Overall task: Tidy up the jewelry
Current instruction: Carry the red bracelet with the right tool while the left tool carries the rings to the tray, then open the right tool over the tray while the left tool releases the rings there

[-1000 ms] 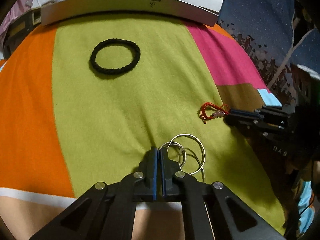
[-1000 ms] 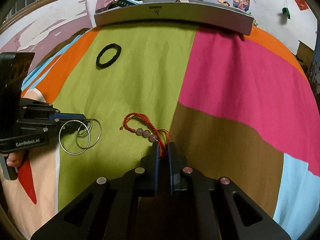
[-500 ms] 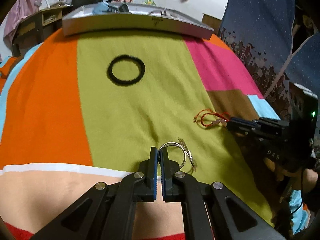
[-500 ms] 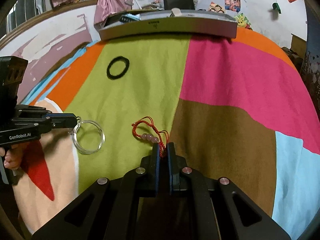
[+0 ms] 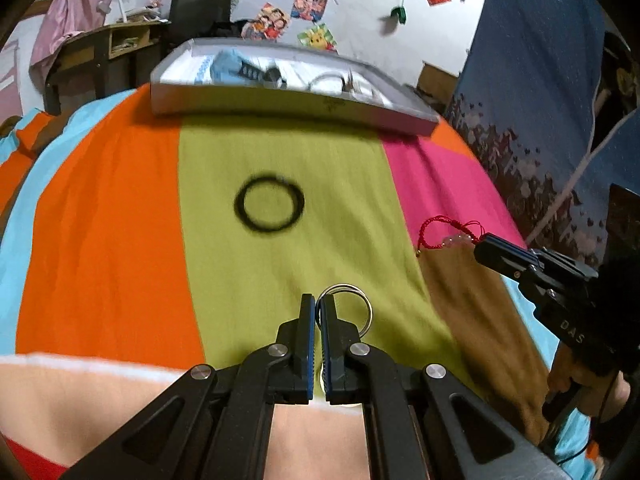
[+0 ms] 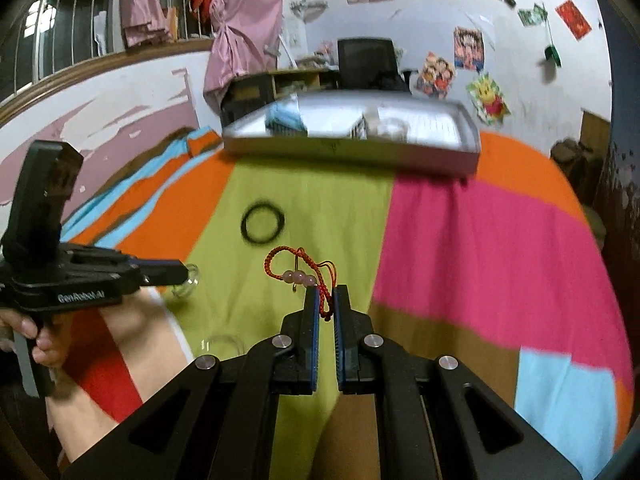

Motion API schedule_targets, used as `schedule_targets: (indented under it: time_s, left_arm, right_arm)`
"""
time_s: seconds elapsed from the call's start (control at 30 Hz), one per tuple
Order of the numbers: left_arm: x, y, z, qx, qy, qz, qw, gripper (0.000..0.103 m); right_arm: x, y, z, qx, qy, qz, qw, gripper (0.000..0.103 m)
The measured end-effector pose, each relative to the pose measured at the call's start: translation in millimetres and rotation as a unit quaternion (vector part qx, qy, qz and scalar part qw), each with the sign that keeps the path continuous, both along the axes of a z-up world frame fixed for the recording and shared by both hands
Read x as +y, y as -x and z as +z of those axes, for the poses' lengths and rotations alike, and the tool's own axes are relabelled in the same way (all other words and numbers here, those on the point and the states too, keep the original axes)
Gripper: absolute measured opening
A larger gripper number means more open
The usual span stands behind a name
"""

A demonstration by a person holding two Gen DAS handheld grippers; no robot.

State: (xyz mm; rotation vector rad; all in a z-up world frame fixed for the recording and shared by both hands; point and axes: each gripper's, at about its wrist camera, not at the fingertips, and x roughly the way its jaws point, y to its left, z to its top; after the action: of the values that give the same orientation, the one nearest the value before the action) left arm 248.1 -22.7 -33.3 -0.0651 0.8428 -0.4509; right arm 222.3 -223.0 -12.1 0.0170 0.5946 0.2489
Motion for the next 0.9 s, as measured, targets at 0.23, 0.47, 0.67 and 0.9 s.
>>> schedule_targets:
  time_s: [0.23, 0.47, 0.67, 0.9]
  left_arm:
    - [-14, -64, 55, -0.058, 0.016, 0.018, 0.9980, 0.003]
    - [-33, -132, 91, -0.110, 0.005, 0.046, 0.9929, 0.003]
    - [-57, -179, 80, -0.091, 0.000, 0.061, 0.9940, 0.003]
    - [-78, -192, 60, -0.071, -0.026, 0.053, 0.9957, 0.003]
  right_arm:
    - [-4, -54, 56, -0.055, -0.018, -0.017, 0.998, 0.006]
    - [-22, -128, 90, -0.065, -0.013, -0.054, 0.996, 0.006]
    - [-49, -177, 78, -0.026, -0.031, -0.122, 0.992, 0.006]
    - [-58, -194, 52, 0.000, -0.018, -0.135, 0.991, 0.006]
